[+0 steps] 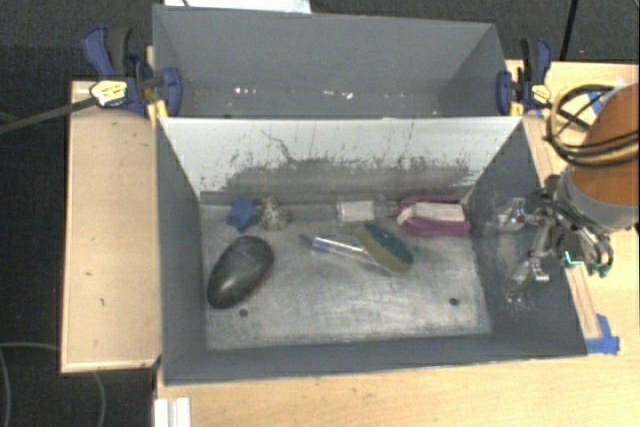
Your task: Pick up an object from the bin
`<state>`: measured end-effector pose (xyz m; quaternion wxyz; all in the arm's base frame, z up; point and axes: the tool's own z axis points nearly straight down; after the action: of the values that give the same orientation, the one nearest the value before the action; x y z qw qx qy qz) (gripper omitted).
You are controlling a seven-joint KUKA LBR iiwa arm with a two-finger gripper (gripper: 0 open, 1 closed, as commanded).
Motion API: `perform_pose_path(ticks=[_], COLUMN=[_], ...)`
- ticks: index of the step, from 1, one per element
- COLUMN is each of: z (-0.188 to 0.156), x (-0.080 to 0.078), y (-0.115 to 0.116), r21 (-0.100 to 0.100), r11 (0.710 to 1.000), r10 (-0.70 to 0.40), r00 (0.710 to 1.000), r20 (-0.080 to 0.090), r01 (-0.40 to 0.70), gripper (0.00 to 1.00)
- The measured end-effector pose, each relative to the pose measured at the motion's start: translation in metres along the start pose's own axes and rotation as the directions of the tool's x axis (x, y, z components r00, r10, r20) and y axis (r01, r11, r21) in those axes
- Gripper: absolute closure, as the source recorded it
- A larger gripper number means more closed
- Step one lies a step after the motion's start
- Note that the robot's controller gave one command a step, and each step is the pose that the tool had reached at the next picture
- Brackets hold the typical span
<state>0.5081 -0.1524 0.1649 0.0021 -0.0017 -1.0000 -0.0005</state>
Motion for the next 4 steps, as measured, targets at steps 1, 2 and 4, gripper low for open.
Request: perform_pose_path(ticks=[1,2,4], z=[0.044,0.072,-0.009], x=[-0.071,-0.084,-0.086], y=[0.06,0.084,0.086], r21=[-0.003,0.007,0.002], r11=[1.0,0.999,0.999], r10=[0.012,0.043,0.041], r00=[1.0,0.999,0.999], r20=[0.009,0.027,0.017], r01=[-0.011,-0.043,-0.041], gripper=[0.0,0.0,1.0])
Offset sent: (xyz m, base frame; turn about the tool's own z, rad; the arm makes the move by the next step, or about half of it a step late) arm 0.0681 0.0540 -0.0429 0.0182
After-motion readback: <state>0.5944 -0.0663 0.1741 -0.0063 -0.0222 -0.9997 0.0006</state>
